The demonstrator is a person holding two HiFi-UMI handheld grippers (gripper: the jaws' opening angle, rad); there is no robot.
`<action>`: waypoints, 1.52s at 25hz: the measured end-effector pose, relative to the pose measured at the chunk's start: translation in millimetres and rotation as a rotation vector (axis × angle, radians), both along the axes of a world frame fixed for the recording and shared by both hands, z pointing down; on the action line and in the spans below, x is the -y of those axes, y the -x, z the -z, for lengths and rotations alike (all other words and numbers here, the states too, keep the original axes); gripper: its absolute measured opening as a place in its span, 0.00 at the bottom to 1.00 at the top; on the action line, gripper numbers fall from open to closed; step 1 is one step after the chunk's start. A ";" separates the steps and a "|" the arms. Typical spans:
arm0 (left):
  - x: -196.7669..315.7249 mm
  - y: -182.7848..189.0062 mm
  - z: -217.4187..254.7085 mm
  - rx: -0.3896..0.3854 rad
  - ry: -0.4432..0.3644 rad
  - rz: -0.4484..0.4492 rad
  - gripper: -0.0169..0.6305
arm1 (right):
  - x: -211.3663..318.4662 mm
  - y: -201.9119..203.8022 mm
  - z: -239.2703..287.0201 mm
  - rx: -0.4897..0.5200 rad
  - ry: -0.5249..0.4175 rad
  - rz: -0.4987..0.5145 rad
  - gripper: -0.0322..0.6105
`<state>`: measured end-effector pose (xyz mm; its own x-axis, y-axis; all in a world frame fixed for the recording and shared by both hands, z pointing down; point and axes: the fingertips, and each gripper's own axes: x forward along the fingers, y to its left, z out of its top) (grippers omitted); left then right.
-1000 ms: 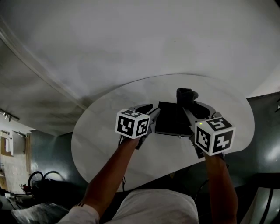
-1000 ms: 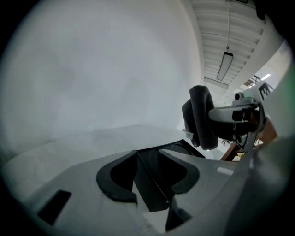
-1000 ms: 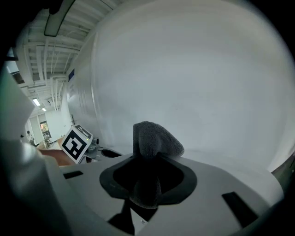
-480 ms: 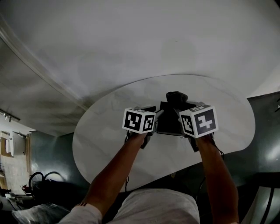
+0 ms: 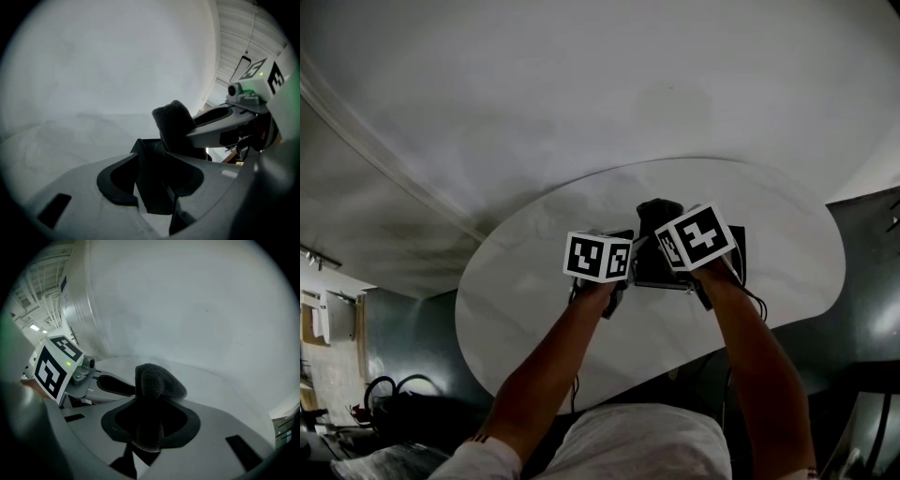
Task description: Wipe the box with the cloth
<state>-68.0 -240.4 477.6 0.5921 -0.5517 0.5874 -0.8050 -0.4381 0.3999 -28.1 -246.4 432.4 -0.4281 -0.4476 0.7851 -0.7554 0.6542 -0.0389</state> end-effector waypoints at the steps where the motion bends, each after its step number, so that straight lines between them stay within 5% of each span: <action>1: 0.0 0.5 -1.3 0.002 0.004 0.000 0.27 | 0.4 1.4 -3.1 -0.004 0.005 -0.001 0.19; 11: 0.1 -3.7 -8.6 -0.025 0.047 -0.013 0.16 | 6.4 8.6 -15.0 -0.066 0.010 0.001 0.19; 23: -0.6 -3.9 -10.0 -0.039 0.051 -0.014 0.16 | 9.1 -0.1 -25.0 -0.084 0.016 -0.001 0.19; 38: -0.1 -3.5 -10.9 -0.033 0.047 -0.011 0.16 | 5.2 -108.7 -25.3 -0.108 0.039 -0.162 0.19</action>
<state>-64.4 -240.3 488.5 0.6175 -0.5171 0.5927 -0.7862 -0.4270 0.4466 80.6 -251.5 457.7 -0.2656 -0.4723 0.8405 -0.8517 0.5235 0.0250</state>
